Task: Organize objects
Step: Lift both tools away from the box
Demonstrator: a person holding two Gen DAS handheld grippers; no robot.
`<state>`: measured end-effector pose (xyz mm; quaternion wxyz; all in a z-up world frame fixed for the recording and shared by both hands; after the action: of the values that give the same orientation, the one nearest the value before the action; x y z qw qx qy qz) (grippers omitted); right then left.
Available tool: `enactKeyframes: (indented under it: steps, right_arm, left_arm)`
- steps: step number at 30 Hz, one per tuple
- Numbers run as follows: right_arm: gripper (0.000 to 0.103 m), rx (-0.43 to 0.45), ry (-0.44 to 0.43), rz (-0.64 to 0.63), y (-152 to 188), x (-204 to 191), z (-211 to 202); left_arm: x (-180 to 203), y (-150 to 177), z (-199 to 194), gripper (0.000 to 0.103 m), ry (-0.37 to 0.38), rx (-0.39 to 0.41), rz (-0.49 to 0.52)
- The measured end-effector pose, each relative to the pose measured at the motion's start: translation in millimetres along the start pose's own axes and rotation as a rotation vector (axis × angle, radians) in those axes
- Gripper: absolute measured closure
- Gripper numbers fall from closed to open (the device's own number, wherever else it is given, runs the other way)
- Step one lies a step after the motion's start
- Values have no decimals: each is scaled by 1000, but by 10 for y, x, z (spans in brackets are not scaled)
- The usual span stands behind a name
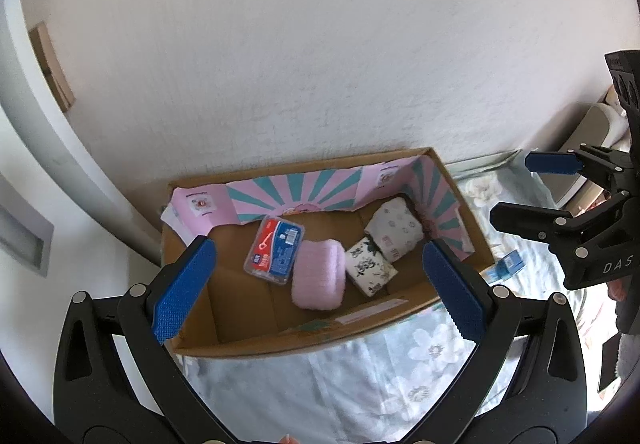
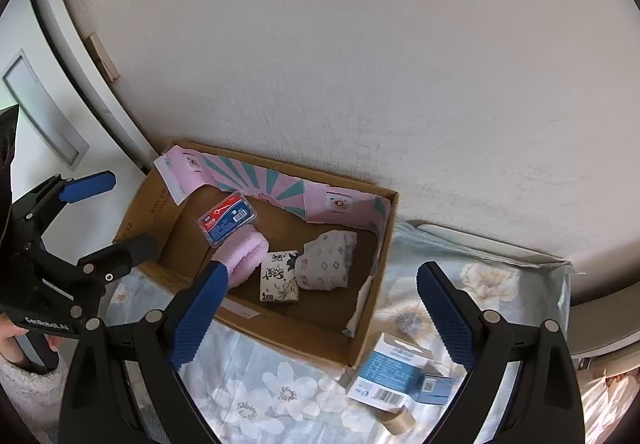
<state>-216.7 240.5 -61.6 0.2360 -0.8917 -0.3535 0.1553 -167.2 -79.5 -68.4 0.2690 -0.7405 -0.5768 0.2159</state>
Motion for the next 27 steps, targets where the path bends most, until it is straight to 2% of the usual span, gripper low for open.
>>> enactKeyframes:
  steps: [19,27]
  right_arm:
    - [9,57,-50,-35,460,478,-730]
    - [9,82,12,-90,697,661,-965]
  left_arm:
    - [794,81,-305,0,19,31,-2]
    - [1175,177,-342,0,35,38,-20]
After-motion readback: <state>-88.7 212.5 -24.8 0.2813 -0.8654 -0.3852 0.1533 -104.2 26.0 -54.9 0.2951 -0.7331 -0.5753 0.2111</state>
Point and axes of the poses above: each gripper's, at about its wrist camera, not at the fingertips, and z roughly the way its jaws point, x to its right, y to its underside, the point moved 3 cm from there along z, roughly the way its jaws point, and after that the axes turned 2 degrees about x, right-handed, at the moved point
